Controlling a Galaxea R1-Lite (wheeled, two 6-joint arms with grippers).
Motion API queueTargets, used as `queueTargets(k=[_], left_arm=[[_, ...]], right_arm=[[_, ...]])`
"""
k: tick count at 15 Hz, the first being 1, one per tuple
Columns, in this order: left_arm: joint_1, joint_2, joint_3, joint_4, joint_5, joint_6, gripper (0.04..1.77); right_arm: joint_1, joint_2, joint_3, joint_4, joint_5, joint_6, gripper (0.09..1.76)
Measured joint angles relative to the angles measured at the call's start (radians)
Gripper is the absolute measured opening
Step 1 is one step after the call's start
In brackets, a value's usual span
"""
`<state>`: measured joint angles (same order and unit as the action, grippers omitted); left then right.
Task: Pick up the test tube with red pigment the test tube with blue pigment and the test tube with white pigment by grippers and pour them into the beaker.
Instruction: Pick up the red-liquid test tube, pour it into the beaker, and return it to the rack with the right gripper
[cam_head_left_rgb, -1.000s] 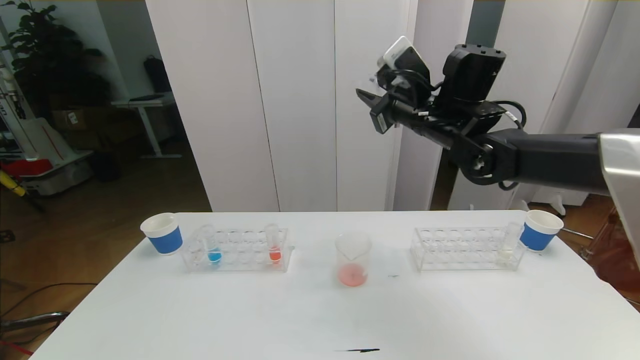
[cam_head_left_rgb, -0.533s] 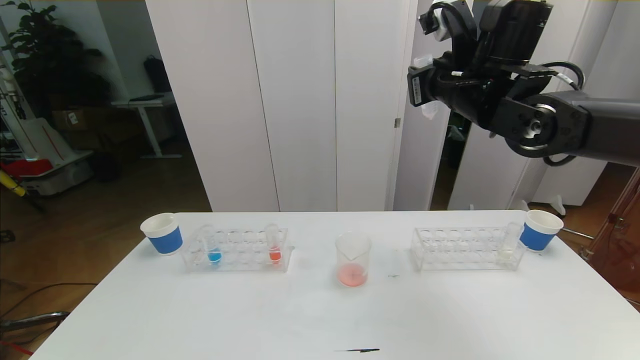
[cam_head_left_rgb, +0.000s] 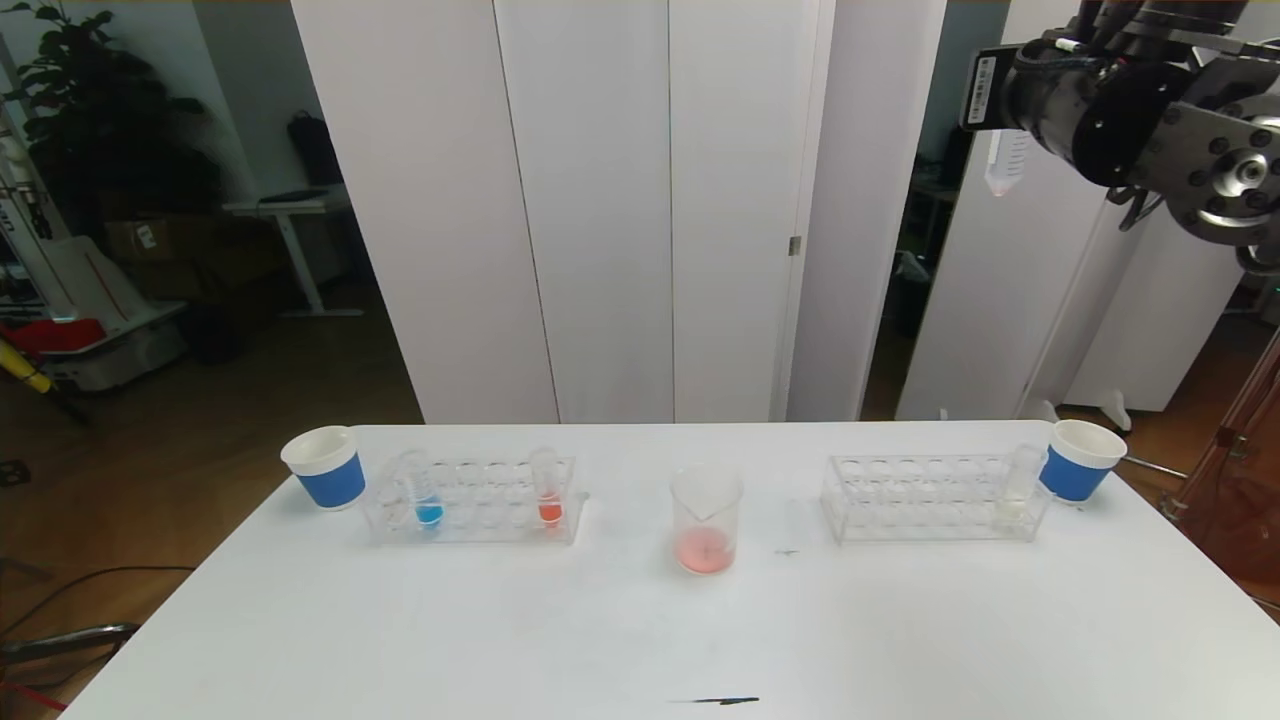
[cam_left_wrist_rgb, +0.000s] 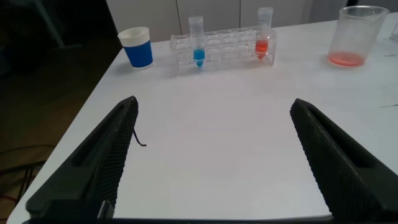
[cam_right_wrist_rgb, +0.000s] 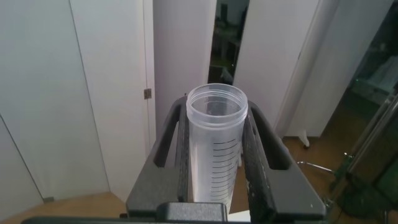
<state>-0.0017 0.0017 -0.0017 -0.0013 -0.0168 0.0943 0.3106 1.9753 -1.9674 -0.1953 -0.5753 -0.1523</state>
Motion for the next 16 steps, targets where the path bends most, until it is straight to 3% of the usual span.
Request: queueTargets(k=[3, 9, 14, 16], left_arm=[[0.000, 0.000, 0.000, 0.000, 0.000, 0.000, 1.75], [0.000, 0.000, 0.000, 0.000, 0.000, 0.000, 1.75], [0.000, 0.000, 0.000, 0.000, 0.000, 0.000, 1.75], [0.000, 0.000, 0.000, 0.000, 0.000, 0.000, 1.75]], right_arm=[[-0.111, -0.065, 0.002, 0.141, -0.005, 0.108, 0.58], [-0.302, -0.139, 0.042, 0.164, 0.015, 0.186, 0.58], [-0.411, -0.215, 0.295, 0.138, 0.117, 0.252, 0.58], [-0.454, -0.244, 0.410, 0.046, 0.161, 0.260, 0.58]])
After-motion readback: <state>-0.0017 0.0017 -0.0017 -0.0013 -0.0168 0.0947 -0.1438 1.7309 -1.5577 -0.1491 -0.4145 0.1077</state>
